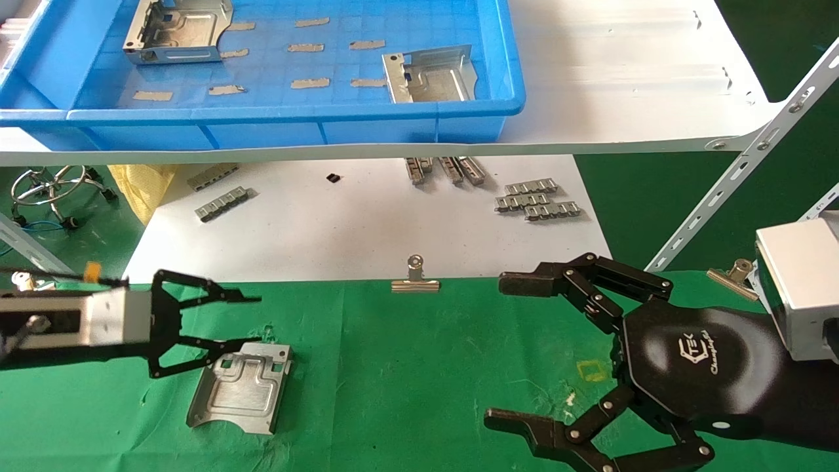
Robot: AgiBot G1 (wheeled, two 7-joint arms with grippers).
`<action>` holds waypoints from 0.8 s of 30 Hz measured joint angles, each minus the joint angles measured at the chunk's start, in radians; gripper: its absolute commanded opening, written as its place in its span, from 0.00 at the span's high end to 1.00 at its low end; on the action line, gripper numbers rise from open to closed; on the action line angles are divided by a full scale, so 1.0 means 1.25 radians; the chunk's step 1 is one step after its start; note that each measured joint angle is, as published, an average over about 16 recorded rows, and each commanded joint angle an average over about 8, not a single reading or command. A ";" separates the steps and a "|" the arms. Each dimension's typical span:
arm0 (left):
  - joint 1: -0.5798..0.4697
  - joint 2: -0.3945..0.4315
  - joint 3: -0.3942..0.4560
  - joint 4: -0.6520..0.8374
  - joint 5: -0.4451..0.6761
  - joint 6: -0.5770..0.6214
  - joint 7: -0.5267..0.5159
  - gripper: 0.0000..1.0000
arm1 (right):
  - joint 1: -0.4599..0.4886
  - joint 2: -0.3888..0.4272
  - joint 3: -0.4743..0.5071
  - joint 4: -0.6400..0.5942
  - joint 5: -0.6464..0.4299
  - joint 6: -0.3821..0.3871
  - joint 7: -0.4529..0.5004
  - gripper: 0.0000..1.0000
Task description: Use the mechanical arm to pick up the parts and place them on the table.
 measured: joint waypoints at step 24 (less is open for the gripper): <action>0.121 -0.040 -0.057 -0.110 -0.177 0.002 -0.266 0.00 | 0.000 0.000 0.000 0.000 0.000 0.000 0.000 0.00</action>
